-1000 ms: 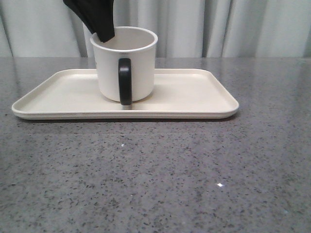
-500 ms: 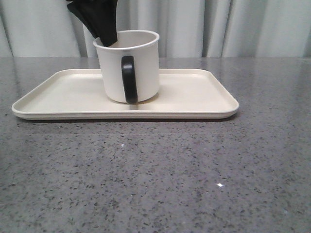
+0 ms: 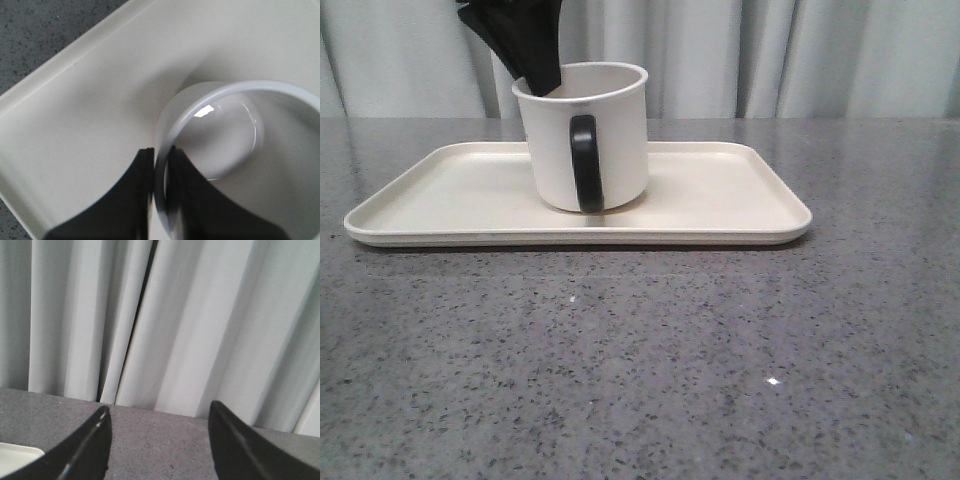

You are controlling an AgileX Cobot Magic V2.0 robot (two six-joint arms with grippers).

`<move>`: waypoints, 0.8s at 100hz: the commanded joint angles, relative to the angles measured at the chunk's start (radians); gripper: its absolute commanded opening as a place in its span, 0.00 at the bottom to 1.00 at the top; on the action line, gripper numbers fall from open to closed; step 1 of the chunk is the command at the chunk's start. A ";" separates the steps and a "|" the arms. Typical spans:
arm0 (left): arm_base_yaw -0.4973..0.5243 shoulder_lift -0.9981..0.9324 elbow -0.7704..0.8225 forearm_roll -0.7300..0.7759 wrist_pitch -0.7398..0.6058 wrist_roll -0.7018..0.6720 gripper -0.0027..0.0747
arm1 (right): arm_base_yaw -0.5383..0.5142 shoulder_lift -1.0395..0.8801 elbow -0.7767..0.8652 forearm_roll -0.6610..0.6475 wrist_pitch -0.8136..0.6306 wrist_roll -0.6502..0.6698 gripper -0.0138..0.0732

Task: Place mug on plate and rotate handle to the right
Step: 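Open the left gripper and lift it out of the mug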

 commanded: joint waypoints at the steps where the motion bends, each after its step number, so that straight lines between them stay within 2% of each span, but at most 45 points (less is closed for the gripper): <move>1: -0.007 -0.039 -0.028 -0.020 -0.011 0.003 0.10 | -0.004 0.015 -0.028 -0.017 -0.073 -0.006 0.66; 20: -0.007 -0.039 -0.028 -0.022 0.002 0.003 0.33 | -0.004 0.015 -0.028 -0.017 -0.072 -0.006 0.66; 28: -0.007 -0.039 -0.028 -0.022 0.004 0.003 0.39 | -0.004 0.015 -0.028 -0.017 -0.071 -0.006 0.66; 50: -0.007 -0.051 -0.042 -0.022 0.009 0.003 0.40 | -0.004 0.015 -0.028 -0.017 -0.067 -0.006 0.66; 80: -0.007 -0.088 -0.198 -0.019 0.020 0.003 0.40 | -0.004 0.015 -0.028 -0.017 -0.067 -0.006 0.66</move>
